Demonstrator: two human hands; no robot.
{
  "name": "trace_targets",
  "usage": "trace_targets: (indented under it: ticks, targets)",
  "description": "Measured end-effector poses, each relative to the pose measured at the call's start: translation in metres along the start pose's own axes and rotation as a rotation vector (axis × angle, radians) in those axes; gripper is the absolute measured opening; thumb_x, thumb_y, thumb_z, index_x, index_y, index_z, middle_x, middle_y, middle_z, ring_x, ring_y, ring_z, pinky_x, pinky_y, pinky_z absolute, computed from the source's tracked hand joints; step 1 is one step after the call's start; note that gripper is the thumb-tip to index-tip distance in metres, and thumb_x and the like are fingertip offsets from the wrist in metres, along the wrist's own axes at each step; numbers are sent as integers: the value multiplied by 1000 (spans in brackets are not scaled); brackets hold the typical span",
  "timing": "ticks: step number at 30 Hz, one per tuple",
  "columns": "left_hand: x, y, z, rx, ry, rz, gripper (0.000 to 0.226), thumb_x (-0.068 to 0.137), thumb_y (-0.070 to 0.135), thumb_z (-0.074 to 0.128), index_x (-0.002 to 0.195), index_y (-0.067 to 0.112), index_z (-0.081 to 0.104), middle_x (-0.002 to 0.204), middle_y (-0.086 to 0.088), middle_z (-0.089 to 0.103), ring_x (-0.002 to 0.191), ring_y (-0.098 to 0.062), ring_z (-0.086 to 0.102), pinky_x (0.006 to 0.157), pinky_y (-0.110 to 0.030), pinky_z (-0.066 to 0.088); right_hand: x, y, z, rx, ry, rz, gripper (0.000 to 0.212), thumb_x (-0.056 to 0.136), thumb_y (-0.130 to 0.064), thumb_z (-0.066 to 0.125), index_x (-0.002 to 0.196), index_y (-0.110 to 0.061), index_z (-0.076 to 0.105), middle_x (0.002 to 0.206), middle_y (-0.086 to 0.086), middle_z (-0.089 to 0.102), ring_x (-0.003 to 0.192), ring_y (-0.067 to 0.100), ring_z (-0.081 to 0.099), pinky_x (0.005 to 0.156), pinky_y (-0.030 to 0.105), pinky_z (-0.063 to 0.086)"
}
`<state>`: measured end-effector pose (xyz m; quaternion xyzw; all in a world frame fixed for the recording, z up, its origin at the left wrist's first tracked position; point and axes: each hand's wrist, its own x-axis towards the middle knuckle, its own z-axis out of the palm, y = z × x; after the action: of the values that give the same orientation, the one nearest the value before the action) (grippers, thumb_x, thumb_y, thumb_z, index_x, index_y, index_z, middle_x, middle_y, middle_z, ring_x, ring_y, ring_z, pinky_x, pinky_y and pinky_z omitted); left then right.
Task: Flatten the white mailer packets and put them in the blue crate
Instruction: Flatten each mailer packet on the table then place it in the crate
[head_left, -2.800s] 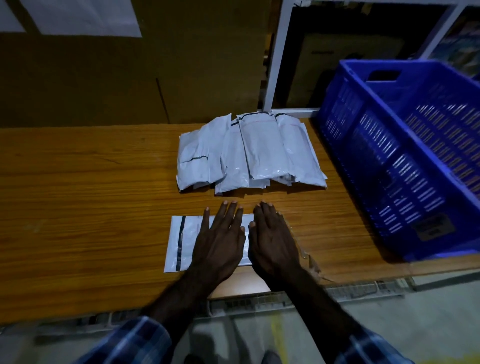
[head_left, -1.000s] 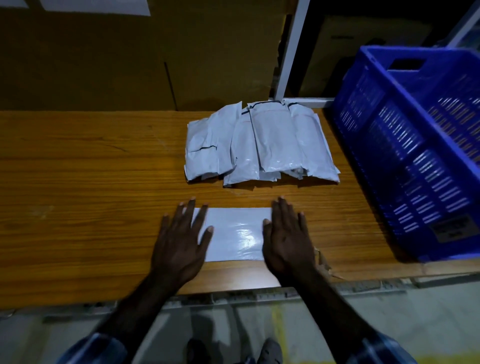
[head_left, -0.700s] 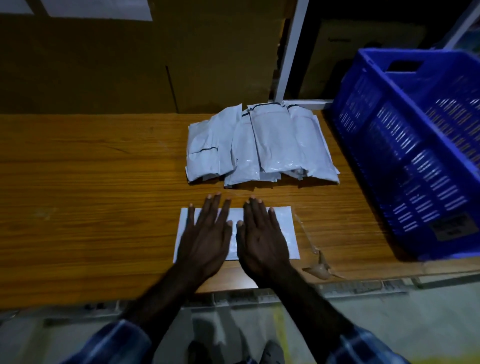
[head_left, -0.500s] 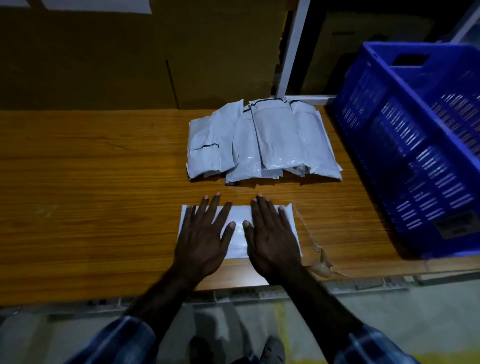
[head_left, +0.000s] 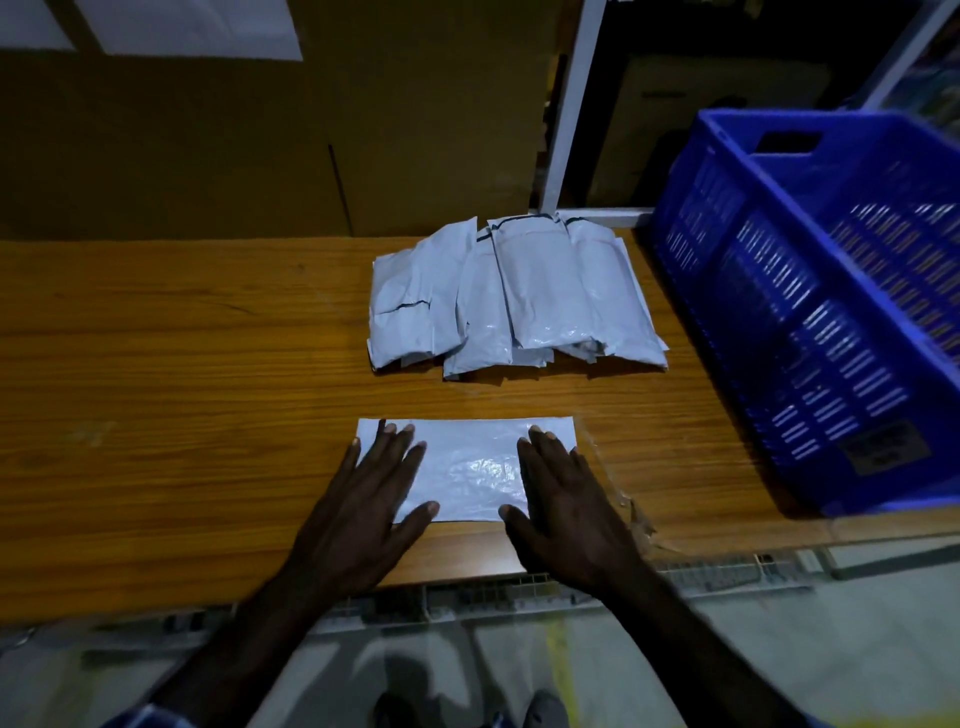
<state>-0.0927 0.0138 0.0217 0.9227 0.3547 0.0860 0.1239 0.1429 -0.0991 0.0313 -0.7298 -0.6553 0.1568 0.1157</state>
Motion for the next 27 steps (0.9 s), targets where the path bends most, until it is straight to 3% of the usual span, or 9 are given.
trace_targets:
  ticks: [3, 8, 14, 19, 21, 24, 27]
  targets:
    - [2, -3, 0, -54, -31, -20, 78, 94, 70, 22, 155, 22, 20, 163, 2, 6, 149, -6, -9, 120, -30, -6, 7, 8, 3, 12, 31, 0, 80, 94, -61, 28, 158, -15, 13, 164, 1, 3, 152, 17, 2, 124, 36, 5]
    - [6, -10, -9, -43, -84, -4, 88, 84, 80, 22, 155, 32, 4, 160, 13, -10, 145, 0, -19, 119, -26, -11, 20, 11, -7, -61, 107, -52, 64, 99, -52, 39, 150, -13, 38, 157, 14, 34, 144, 29, 31, 117, 41, 29]
    - [15, -19, -10, -17, -4, 27, 75, 91, 70, 28, 153, 28, 27, 159, 6, 17, 149, -11, 9, 121, -32, 10, 25, 0, -23, -64, 264, -101, 38, 102, -40, 49, 128, -16, 64, 132, 5, 63, 123, 22, 55, 100, 32, 43]
    - [20, -17, -19, 14, 97, 71, 57, 91, 29, 47, 146, 15, 44, 149, -8, 44, 136, -25, 43, 112, -42, 37, 26, -9, -35, 15, 272, -76, 38, 103, -44, 43, 125, -21, 63, 118, -1, 68, 108, 17, 60, 82, 30, 50]
    - [23, -15, -23, -3, 143, 68, 56, 85, 20, 53, 140, 11, 52, 141, -11, 54, 128, -26, 53, 107, -40, 43, 27, -8, -35, -9, 230, -108, 47, 99, -53, 46, 131, -21, 58, 124, 1, 66, 113, 18, 59, 86, 31, 50]
    - [25, -15, -29, -50, 189, 64, 47, 83, 19, 53, 129, 12, 63, 125, -10, 66, 113, -25, 63, 94, -34, 51, 25, -5, -33, -46, 80, -177, 77, 88, -67, 56, 147, -19, 43, 145, 6, 53, 132, 22, 48, 104, 37, 45]
    - [25, -18, -34, -82, 197, 51, 43, 80, 13, 66, 123, 15, 67, 119, -9, 69, 105, -25, 67, 85, -33, 54, 22, -7, -26, -101, 150, -237, 59, 91, -35, 62, 145, -16, 47, 140, 7, 57, 126, 25, 54, 96, 40, 52]
